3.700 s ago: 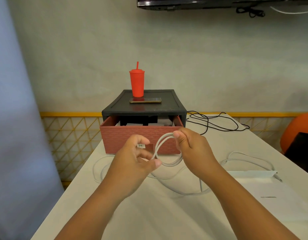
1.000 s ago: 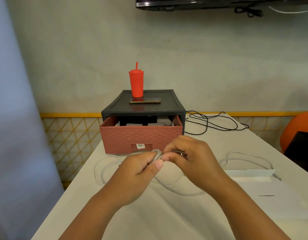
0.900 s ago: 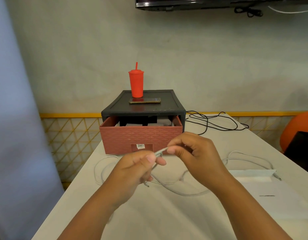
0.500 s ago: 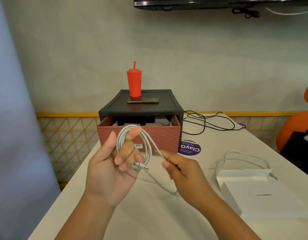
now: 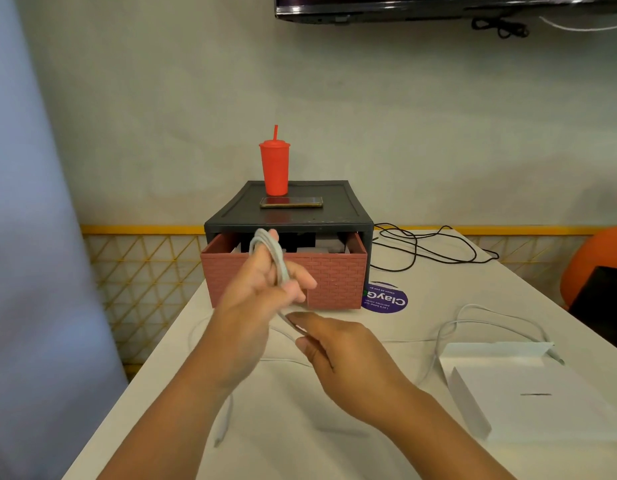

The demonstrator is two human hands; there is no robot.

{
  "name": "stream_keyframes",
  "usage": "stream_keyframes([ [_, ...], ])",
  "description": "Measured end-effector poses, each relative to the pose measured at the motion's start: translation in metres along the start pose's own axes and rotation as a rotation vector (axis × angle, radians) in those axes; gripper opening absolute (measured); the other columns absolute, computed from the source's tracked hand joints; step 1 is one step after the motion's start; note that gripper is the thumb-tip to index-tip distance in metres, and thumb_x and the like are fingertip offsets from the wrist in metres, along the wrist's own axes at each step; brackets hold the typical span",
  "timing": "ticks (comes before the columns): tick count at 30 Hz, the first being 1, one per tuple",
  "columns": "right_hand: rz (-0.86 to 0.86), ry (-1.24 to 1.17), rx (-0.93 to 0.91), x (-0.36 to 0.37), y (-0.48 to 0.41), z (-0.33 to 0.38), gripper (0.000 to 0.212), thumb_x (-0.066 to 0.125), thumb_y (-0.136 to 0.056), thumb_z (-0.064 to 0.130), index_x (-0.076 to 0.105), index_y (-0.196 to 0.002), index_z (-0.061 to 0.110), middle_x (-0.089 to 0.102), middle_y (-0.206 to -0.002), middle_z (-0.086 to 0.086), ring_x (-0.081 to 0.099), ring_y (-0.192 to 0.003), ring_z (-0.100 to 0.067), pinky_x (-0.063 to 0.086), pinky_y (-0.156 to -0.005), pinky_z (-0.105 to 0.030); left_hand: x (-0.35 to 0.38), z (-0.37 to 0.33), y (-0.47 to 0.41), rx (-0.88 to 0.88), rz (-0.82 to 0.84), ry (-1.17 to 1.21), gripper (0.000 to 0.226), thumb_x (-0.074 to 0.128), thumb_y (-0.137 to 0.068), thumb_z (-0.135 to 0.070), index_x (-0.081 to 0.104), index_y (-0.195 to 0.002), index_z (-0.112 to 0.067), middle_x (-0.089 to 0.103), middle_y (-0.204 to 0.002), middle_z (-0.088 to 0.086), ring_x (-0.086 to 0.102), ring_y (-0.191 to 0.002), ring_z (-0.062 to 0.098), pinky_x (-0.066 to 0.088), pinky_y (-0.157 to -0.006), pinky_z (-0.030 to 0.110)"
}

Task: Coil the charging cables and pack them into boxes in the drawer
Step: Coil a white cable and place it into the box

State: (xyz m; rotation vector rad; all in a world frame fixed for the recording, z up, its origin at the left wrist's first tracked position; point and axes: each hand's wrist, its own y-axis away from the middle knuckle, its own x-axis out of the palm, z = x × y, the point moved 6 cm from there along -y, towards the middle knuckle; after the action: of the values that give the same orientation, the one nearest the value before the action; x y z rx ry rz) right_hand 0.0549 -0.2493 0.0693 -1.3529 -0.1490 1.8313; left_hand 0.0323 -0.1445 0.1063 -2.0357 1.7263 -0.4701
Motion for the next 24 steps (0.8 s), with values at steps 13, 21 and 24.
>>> stream_keyframes([
  [13,0.203,0.188,0.135,-0.035,0.015,-0.014,0.016,0.046,-0.095,0.036,0.061,-0.097,0.029,0.063,-0.088,0.009,0.053,-0.08,-0.01,0.045,-0.072,-0.029,0.016,0.061,0.023,-0.197,0.446,-0.816,0.012,0.048,-0.074,-0.031,0.041,-0.081,-0.024,0.047,-0.072,-0.002,0.044,-0.064,0.011,0.045,-0.066,0.039],
  [21,0.148,-0.03,0.155,-0.049,0.007,-0.019,0.019,0.057,-0.09,0.028,0.06,-0.076,0.039,0.056,-0.062,0.019,0.051,-0.064,-0.001,0.037,-0.055,-0.014,0.021,0.051,0.024,-0.219,0.404,-0.405,0.061,0.042,-0.076,-0.062,0.063,-0.095,-0.008,0.044,-0.065,-0.015,0.04,-0.062,0.0,0.038,-0.064,0.022],
  [24,0.098,-0.04,0.144,-0.052,0.006,-0.02,0.012,0.055,-0.091,0.024,0.066,-0.089,0.028,0.06,-0.073,0.017,0.053,-0.07,-0.003,0.042,-0.061,-0.017,0.015,0.051,0.024,-0.275,0.304,-0.326,0.04,0.044,-0.076,-0.057,0.071,-0.086,-0.028,0.048,-0.065,-0.008,0.045,-0.062,0.003,0.043,-0.067,0.018],
])
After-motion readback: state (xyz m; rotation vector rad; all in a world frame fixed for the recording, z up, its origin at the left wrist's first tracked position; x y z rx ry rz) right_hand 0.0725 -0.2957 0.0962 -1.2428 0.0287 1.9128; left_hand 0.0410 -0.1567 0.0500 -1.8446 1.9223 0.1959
